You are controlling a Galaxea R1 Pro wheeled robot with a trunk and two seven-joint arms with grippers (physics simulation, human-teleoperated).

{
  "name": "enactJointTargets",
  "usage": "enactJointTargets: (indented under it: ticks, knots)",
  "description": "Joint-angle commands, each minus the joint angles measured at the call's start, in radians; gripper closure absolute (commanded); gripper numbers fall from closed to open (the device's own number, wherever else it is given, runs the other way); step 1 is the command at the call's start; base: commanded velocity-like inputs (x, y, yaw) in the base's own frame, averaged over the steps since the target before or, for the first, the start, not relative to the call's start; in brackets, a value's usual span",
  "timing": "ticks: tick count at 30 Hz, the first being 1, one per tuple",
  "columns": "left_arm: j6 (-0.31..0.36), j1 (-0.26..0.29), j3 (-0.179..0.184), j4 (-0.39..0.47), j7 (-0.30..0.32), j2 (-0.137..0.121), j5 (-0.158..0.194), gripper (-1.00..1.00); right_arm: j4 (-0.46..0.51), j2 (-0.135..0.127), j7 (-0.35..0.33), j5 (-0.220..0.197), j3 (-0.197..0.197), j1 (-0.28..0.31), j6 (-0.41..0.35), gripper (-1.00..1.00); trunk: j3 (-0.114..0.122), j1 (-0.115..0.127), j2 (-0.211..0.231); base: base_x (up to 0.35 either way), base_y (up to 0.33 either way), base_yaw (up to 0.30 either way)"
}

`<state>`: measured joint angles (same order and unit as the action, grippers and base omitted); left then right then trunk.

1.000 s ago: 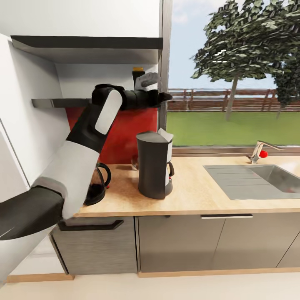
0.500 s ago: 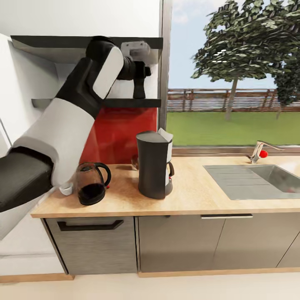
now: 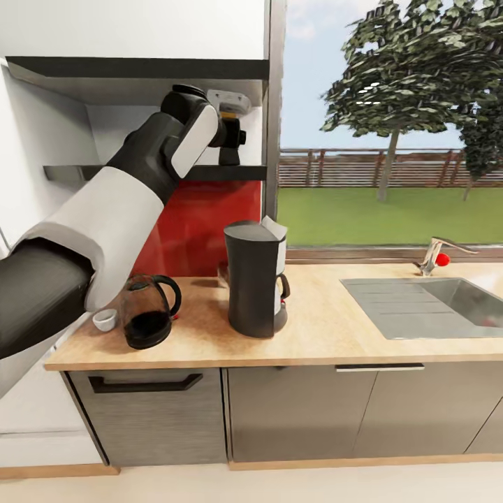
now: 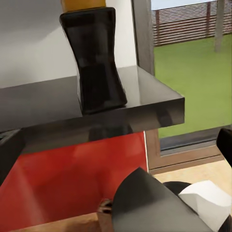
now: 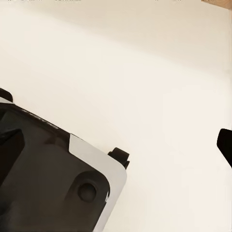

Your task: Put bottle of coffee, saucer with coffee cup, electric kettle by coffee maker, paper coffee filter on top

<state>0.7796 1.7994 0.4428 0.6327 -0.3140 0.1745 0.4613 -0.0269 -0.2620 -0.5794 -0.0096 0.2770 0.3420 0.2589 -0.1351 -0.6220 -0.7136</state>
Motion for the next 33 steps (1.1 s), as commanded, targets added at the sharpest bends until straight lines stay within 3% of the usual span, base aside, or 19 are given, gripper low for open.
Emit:
enactJointTargets:
  ticks: [1, 18, 20, 21, 23, 24, 28, 33]
  knots:
    - [-0.001, 0.001, 0.003, -0.004, -0.009, 0.000, 0.010, -1.00, -0.005, 0.000, -0.002, -0.001, 0.005, 0.002, 0.009, -1.00, -0.002, 0.000, -0.001, 0.075, -0.051, 0.000]
    - [-0.034, 0.001, 0.002, -0.013, -0.016, 0.000, 0.010, -1.00, -0.009, 0.000, -0.001, 0.000, 0.005, 0.002, 0.013, -1.00, -0.002, 0.000, -0.001, 0.131, -0.035, 0.000]
    - [-0.047, 0.001, 0.002, -0.013, -0.038, 0.000, 0.010, -1.00, -0.009, 0.000, -0.001, 0.000, 0.005, 0.002, 0.013, -1.00, -0.002, 0.000, -0.001, 0.022, -0.001, 0.000]
    - [-0.064, 0.001, 0.002, -0.012, -0.104, 0.000, 0.014, -1.00, -0.009, 0.000, -0.001, 0.000, 0.005, 0.002, 0.013, -1.00, -0.002, 0.000, -0.001, 0.011, 0.000, 0.000]
    - [-0.076, 0.001, 0.002, -0.011, -0.153, 0.000, 0.028, -1.00, -0.010, 0.000, -0.001, 0.000, 0.005, 0.002, 0.013, -1.00, -0.002, 0.000, -0.001, 0.008, 0.000, 0.000]
    - [-0.095, 0.001, 0.002, -0.010, -0.214, 0.000, 0.083, -1.00, -0.010, 0.000, -0.001, 0.000, 0.005, 0.002, 0.013, -1.00, -0.002, 0.000, -0.001, 0.027, -0.025, 0.000]
    - [-0.105, 0.001, 0.002, -0.009, -0.247, 0.000, 0.116, -1.00, -0.010, 0.000, -0.001, 0.001, 0.005, 0.002, 0.013, -1.00, -0.002, 0.000, -0.001, 0.120, -0.101, 0.000]
    - [-0.109, 0.001, 0.002, -0.010, -0.256, 0.000, 0.126, -1.00, -0.010, 0.000, -0.002, 0.000, 0.005, 0.002, 0.013, -1.00, -0.002, 0.000, -0.001, 0.075, -0.062, 0.000]
